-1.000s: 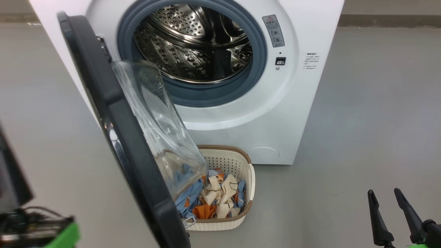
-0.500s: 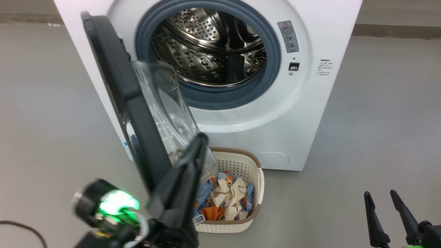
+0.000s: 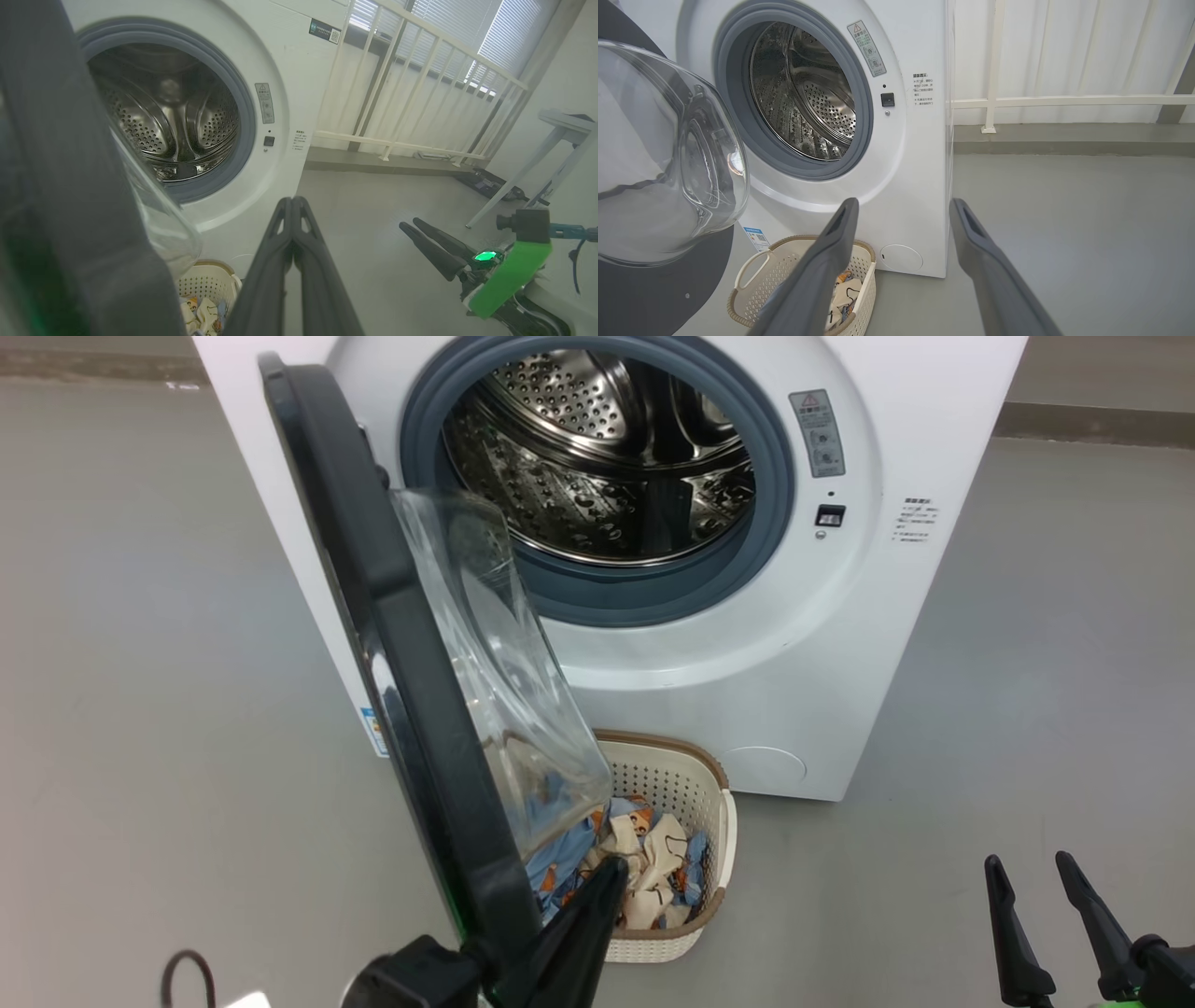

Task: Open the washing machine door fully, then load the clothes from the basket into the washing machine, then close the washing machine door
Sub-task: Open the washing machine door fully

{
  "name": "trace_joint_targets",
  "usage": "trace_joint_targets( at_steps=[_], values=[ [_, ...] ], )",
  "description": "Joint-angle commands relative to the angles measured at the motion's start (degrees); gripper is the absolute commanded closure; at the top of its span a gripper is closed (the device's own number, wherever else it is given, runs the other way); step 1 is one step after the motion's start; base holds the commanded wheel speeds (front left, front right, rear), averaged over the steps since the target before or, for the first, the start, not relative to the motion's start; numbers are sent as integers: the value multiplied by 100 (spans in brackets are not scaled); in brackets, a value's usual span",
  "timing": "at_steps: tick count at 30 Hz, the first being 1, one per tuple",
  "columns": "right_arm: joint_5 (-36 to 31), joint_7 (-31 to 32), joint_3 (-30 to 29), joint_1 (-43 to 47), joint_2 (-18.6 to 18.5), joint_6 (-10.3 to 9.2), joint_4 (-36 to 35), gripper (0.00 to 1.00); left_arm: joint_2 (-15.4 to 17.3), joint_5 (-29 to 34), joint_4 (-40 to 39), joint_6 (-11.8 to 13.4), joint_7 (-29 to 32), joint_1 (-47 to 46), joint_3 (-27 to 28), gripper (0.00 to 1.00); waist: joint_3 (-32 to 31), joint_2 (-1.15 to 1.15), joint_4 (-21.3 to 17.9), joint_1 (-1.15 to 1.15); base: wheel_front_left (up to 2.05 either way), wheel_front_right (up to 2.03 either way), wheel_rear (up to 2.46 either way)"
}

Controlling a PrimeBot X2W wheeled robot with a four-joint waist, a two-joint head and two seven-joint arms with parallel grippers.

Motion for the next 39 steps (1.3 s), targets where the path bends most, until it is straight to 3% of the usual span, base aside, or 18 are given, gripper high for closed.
trace_joint_targets(
  at_steps=[1,10,20,39],
  values=[
    [8,-68,155,-46,-63,52,-138,0,23,-79,-53,31,13,-65,211,100,14,0,35,0,0,0,0],
    [-5,-68,171,-64,-79,52,-97,0,32,-388,382,89,-73,-44,302,100,75,0,168,0,0,0,0],
    [6,-68,139,-99,-117,52,-103,0,4,-378,487,440,-230,-252,453,100,216,0,282,0,0,0,0],
    [-12,-68,168,-205,-135,52,-83,0,6,-360,496,584,-319,-379,449,100,369,0,820,0,0,0,0]
  ],
)
